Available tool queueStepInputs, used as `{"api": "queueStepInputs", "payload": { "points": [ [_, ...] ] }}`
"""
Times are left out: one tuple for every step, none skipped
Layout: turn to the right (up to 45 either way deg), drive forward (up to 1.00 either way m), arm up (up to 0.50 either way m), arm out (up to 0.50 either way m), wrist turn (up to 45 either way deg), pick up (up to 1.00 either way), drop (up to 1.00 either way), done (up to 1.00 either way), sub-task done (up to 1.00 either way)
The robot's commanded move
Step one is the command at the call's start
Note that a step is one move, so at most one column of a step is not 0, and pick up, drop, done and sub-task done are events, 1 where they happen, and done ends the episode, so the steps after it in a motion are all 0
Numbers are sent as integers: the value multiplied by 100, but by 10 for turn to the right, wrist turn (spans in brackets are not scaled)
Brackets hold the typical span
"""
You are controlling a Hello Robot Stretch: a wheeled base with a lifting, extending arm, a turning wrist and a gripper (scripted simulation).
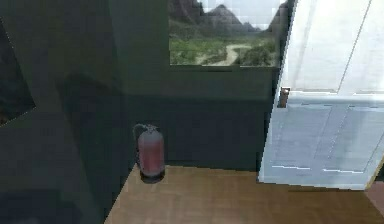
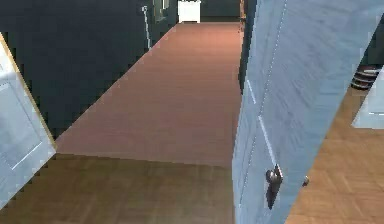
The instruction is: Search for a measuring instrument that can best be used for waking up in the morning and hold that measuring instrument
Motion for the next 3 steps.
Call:
{"api": "queueStepInputs", "payload": {
  "points": [
    [450, 0, 0, 0, 0, 0, 0, 0, 0],
    [180, 0, 0, 0, 0, 0, 0, 0, 0],
    [0, 75, 0, 0, 0, 0, 0, 0, 0]
  ]
}}
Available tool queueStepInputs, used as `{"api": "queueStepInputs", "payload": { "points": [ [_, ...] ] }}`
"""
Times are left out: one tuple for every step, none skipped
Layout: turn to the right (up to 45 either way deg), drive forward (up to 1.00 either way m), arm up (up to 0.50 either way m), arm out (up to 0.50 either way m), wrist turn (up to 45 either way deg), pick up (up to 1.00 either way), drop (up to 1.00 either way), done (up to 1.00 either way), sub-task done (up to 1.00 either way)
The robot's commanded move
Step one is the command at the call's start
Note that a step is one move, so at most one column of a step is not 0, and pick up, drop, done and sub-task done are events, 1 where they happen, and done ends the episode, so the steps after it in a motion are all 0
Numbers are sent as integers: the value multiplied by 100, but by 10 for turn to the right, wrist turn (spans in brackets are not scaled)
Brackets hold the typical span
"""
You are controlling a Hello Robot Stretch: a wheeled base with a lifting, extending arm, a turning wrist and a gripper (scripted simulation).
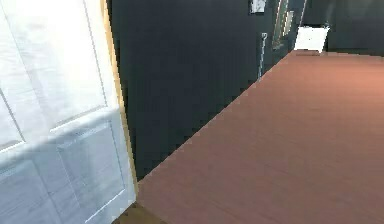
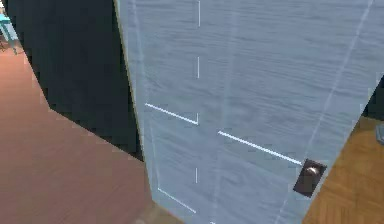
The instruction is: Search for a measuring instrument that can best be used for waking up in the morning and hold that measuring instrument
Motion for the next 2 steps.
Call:
{"api": "queueStepInputs", "payload": {
  "points": [
    [330, 0, 0, 0, 0, 0, 0, 0, 0],
    [0, 100, 0, 0, 0, 0, 0, 0, 0]
  ]
}}
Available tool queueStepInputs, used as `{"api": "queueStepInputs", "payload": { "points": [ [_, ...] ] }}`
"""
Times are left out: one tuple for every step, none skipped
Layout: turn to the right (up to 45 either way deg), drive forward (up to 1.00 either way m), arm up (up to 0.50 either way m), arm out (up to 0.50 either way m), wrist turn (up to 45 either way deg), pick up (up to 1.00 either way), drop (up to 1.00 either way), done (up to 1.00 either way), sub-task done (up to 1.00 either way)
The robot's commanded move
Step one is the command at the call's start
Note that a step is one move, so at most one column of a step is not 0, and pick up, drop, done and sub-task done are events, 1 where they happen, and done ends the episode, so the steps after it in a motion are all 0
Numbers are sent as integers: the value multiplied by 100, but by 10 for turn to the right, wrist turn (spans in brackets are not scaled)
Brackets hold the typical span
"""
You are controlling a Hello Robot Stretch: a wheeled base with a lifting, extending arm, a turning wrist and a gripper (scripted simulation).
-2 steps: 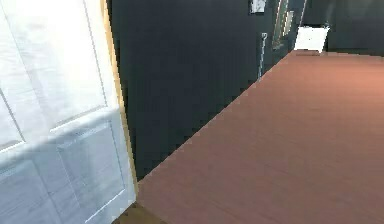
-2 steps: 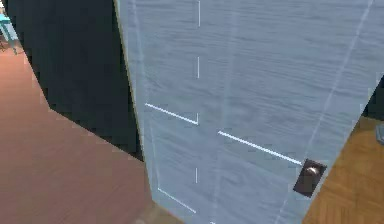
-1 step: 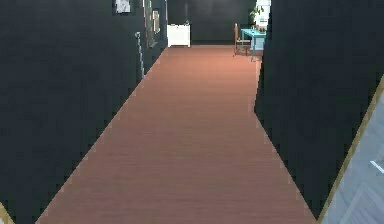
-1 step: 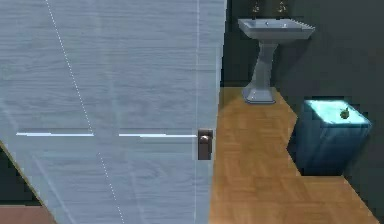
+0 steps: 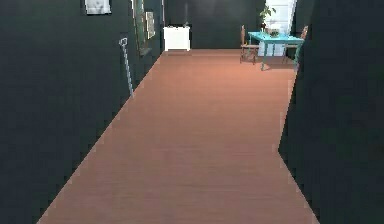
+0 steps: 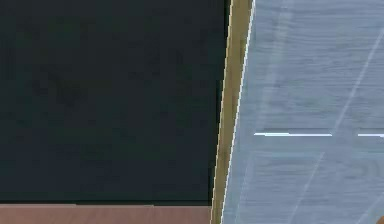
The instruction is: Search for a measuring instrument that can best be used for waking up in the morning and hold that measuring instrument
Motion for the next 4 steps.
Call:
{"api": "queueStepInputs", "payload": {
  "points": [
    [0, 100, 0, 0, 0, 0, 0, 0, 0],
    [0, 100, 0, 0, 0, 0, 0, 0, 0],
    [0, 100, 0, 0, 0, 0, 0, 0, 0],
    [30, 0, 0, 0, 0, 0, 0, 0, 0]
  ]
}}
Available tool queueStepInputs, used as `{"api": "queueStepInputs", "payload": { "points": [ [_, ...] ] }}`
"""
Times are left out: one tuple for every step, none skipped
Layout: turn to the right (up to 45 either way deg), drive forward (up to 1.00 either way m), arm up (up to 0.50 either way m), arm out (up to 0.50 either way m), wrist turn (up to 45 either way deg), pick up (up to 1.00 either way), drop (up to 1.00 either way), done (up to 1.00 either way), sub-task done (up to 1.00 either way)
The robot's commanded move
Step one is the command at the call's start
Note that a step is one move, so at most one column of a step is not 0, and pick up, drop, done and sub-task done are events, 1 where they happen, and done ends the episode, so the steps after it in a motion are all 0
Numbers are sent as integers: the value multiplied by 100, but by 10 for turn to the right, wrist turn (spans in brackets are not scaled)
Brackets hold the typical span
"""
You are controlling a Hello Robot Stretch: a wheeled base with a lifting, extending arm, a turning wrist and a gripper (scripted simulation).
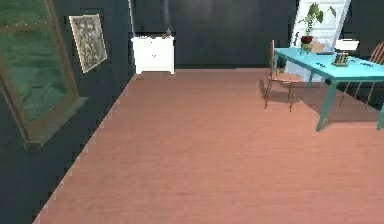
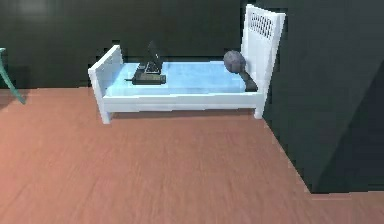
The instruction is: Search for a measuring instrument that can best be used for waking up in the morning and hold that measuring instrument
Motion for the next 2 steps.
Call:
{"api": "queueStepInputs", "payload": {
  "points": [
    [0, 100, 0, 0, 0, 0, 0, 0, 0],
    [0, 100, 0, 0, 0, 0, 0, 0, 0]
  ]
}}
